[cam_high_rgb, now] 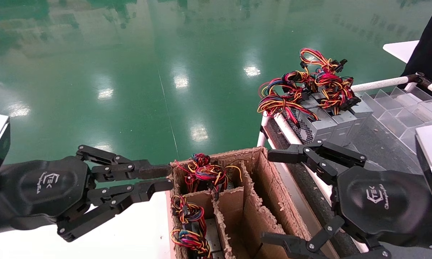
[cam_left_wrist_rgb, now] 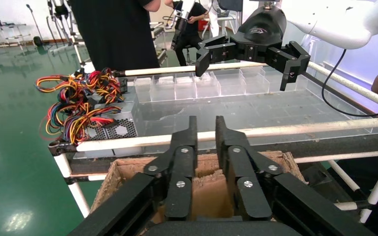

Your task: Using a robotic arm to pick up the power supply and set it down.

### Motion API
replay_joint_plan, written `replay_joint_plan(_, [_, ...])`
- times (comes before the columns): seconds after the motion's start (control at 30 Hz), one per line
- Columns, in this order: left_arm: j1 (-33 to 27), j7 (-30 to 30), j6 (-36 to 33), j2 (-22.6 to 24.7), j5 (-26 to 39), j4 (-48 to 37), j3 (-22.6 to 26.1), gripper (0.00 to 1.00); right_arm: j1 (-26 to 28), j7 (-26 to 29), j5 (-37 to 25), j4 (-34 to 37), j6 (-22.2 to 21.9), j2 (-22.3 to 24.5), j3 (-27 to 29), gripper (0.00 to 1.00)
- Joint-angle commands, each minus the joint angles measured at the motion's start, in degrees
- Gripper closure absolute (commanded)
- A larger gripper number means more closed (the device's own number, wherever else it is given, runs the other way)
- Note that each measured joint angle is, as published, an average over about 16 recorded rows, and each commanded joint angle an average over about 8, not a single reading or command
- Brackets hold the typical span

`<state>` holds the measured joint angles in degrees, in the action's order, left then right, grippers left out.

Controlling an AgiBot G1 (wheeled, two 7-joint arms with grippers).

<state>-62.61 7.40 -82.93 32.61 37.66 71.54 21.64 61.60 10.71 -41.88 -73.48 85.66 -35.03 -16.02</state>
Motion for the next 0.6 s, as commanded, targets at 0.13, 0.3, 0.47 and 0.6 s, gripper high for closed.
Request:
replay_joint_plan(0.13, [0.0, 0.0, 0.0, 0.0, 0.0, 0.0, 0.0, 1.0, 0.0, 0.0, 0.0, 0.0, 0.0, 0.0, 0.0, 0.0])
replay_joint_plan(0.3, [0.0, 0.0, 0.0, 0.0, 0.0, 0.0, 0.0, 0.75, 0.0, 0.0, 0.0, 0.0, 0.0, 0.0, 0.0, 0.0])
replay_joint_plan(0.47, [0.0, 0.0, 0.0, 0.0, 0.0, 0.0, 0.0, 0.13, 0.0, 0.0, 0.0, 0.0, 0.0, 0.0, 0.0, 0.0])
replay_joint_plan(0.6, [0.0, 0.0, 0.0, 0.0, 0.0, 0.0, 0.0, 0.0, 0.0, 0.0, 0.0, 0.0, 0.0, 0.0, 0.0, 0.0])
